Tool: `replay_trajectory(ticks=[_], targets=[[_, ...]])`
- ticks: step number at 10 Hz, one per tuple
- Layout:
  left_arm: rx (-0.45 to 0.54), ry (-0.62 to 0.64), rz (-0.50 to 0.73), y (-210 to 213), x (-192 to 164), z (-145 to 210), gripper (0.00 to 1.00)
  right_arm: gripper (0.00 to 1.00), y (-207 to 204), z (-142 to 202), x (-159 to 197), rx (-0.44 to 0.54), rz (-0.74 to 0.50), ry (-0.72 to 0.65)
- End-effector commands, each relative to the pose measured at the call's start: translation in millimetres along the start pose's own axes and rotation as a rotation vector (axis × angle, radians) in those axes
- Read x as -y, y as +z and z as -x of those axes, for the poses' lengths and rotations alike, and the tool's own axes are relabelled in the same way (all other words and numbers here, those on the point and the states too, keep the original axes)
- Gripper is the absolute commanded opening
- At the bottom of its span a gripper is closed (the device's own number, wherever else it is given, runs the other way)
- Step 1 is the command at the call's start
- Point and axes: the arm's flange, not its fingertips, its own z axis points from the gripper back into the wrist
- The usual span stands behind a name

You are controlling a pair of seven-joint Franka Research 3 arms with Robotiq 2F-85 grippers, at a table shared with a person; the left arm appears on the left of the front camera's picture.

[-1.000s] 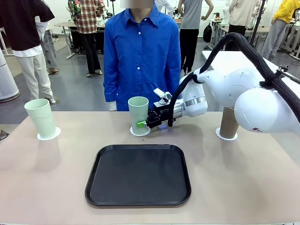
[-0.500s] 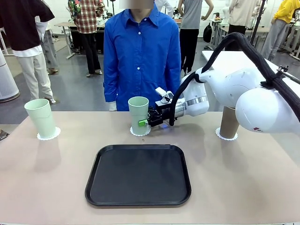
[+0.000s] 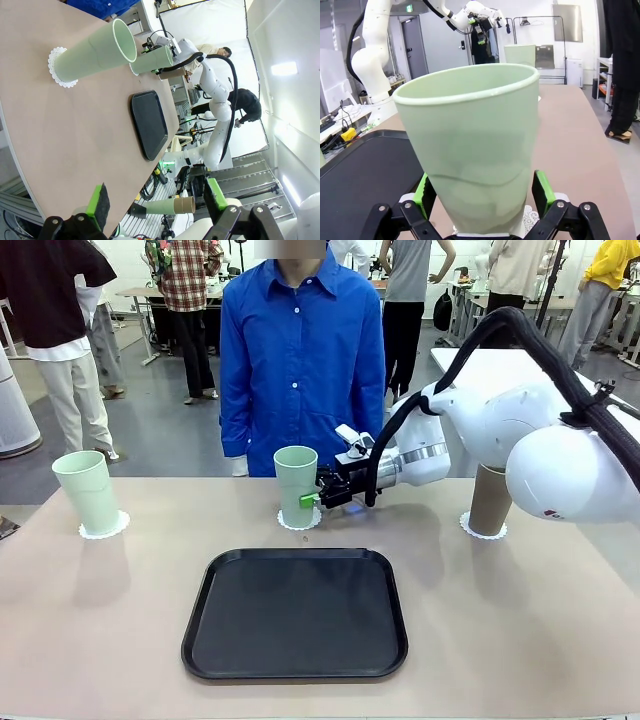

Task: Place coasters on the table and set cups on them.
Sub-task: Take one Reusable plastic cup from the Flat Tray and place it on a coaster set by the human.

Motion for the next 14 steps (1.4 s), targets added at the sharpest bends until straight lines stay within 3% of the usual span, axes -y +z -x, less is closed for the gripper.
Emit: replay_trajectory(ticks=[1,7,14], targets=[[0.003,0.001,-0.011,0.5,1.0,0.2,1.00,1.00,8.8,-8.8,-1.2,-0.020,-0.031,-0.013],[0.003,0.001,-0.011,0.5,1.0,0.2,1.00,1.00,26.7,-16.2,-6.1,-0.028,-0.026,-0.007],[0.003,0.001,-0.011,0.5,1.0,0.2,1.00,1.00,62.3,-55.0,-33.4,-0.173,0.044,-0.035]])
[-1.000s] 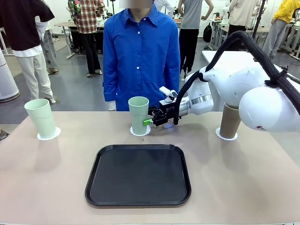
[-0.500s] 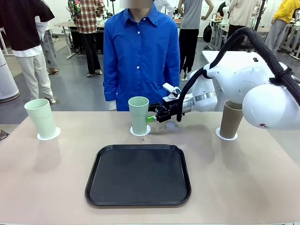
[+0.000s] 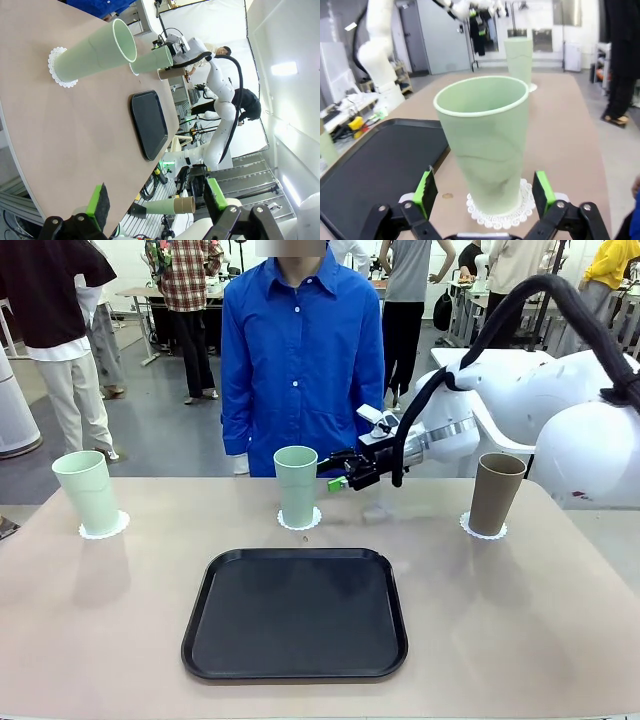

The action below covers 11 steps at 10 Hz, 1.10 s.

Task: Place coasters on the table and set cups on them.
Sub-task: Take one Reusable plastic cup from the Flat Tray and place it on a coaster set by the human.

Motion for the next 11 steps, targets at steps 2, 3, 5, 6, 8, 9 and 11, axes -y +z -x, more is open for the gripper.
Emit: replay_trajectory(ticks=[2,3,5,6,8,9,11], targets=[[0.003,0.001,-0.011,0.6,1.0,0.2,1.00,1.00,15.1,-41.8,-43.2,-0.188,0.102,-0.073],[0.003,0.001,-0.011,0.6,1.0,0.2,1.00,1.00,15.3,-61.7,-62.9,-0.275,0.143,-0.138],[0.003,0.001,-0.011,0.6,1.0,0.2,1.00,1.00,10.8,-94.7,-97.3,-0.380,0.235,-0.242],[0.003,0.001,-0.011,0.6,1.0,0.2,1.00,1.00,5.6,-108.9,-114.9,-0.422,0.282,-0.313],[0.003,0.001,-0.011,0.6,1.0,0.2,1.00,1.00,-17.6,-137.6,-155.9,-0.518,0.372,-0.518],[0.003,0.001,-0.011,0.6,1.0,0.2,1.00,1.00,-32.9,-151.6,-175.6,-0.590,0.404,-0.646],[0.003,0.001,-0.011,0.6,1.0,0.2,1.00,1.00,-57.4,-177.5,-212.8,-0.660,0.458,-0.844]])
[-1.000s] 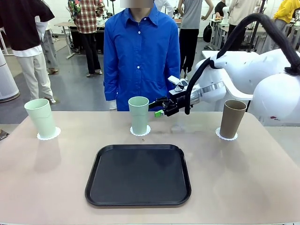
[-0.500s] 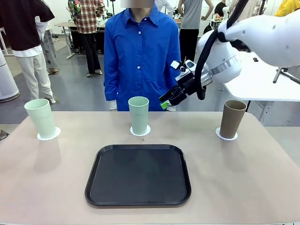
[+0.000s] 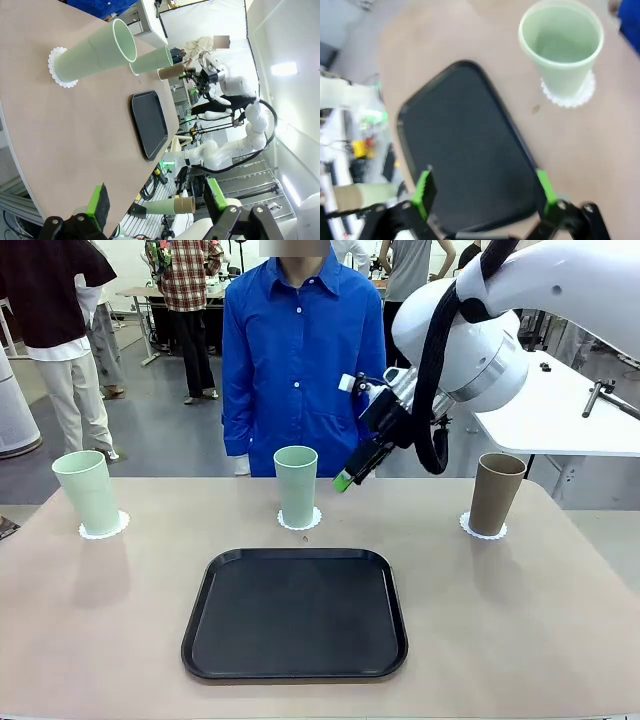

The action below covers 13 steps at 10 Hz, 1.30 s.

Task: Place coasters on the table and set cups on them.
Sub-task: Take one Reusable plastic cup from the Flat Tray and place it on a coaster set by the human.

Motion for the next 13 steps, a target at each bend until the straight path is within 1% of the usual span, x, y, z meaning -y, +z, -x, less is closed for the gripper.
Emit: replay_trajectory(ticks=[1,2,3,4,5,13], targets=[[0.004,0.002,-0.011,0.9,1.2,0.4,1.00,1.00,11.4,-8.9,-31.6,-0.089,0.012,-0.165],[0.004,0.002,-0.011,0.9,1.2,0.4,1.00,1.00,16.2,-9.7,-40.9,-0.103,0.037,-0.202],[0.004,0.002,-0.011,0.9,1.2,0.4,1.00,1.00,22.4,-8.7,-46.4,-0.143,0.066,-0.235],[0.004,0.002,-0.011,0.9,1.2,0.4,1.00,1.00,25.2,-7.4,-47.0,-0.152,0.090,-0.248],[0.004,0.002,-0.011,0.9,1.2,0.4,1.00,1.00,15.7,-5.3,-47.9,-0.103,0.055,-0.208],[0.004,0.002,-0.011,0.9,1.2,0.4,1.00,1.00,15.7,-5.3,-47.9,-0.103,0.055,-0.208]])
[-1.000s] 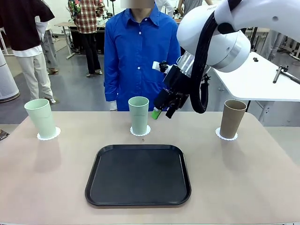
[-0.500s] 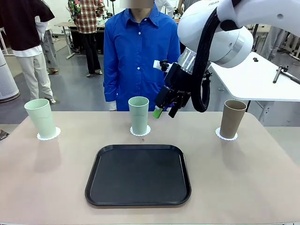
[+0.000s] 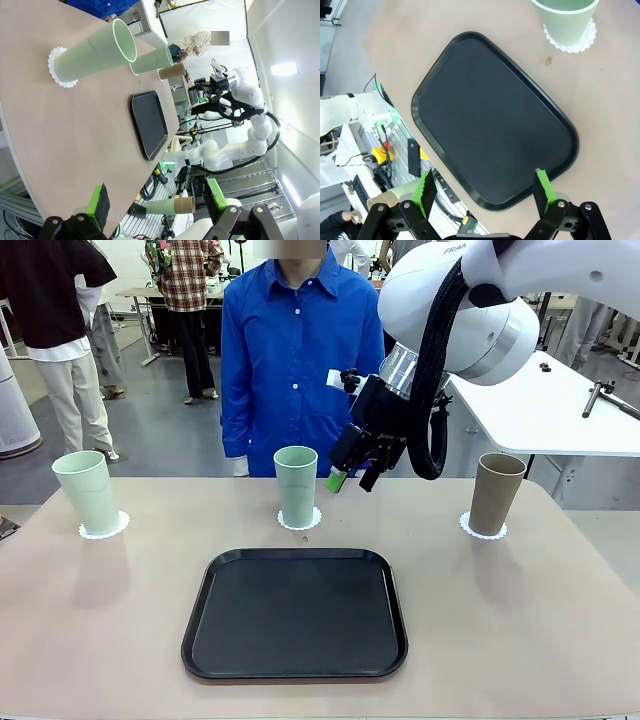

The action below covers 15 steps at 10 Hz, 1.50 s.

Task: Place coasters on the table and set cups on them.
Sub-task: Take one Reusable plastic cup from the Flat Tray and place it on a coaster set by the human.

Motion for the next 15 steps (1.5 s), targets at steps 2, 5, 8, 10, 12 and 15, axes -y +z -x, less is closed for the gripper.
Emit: replay_trajectory(ticks=[2,5,8,10,12,15], targets=[[0.004,0.002,-0.011,0.9,1.2,0.4,1.00,1.00,-2.7,-0.5,0.7,0.019,-0.011,0.016],[0.004,0.002,-0.011,0.9,1.2,0.4,1.00,1.00,-2.7,-0.5,0.7,0.019,-0.011,0.016],[0.004,0.002,-0.011,0.9,1.2,0.4,1.00,1.00,21.7,44.9,10.8,0.064,0.071,-0.187],[0.004,0.002,-0.011,0.9,1.2,0.4,1.00,1.00,49.4,85.5,44.8,0.084,0.130,-0.393],[0.004,0.002,-0.011,0.9,1.2,0.4,1.00,1.00,75.8,137.4,75.8,0.122,0.186,-0.589],[0.004,0.002,-0.011,0.9,1.2,0.4,1.00,1.00,100.1,200.6,110.0,0.116,0.186,-0.714]])
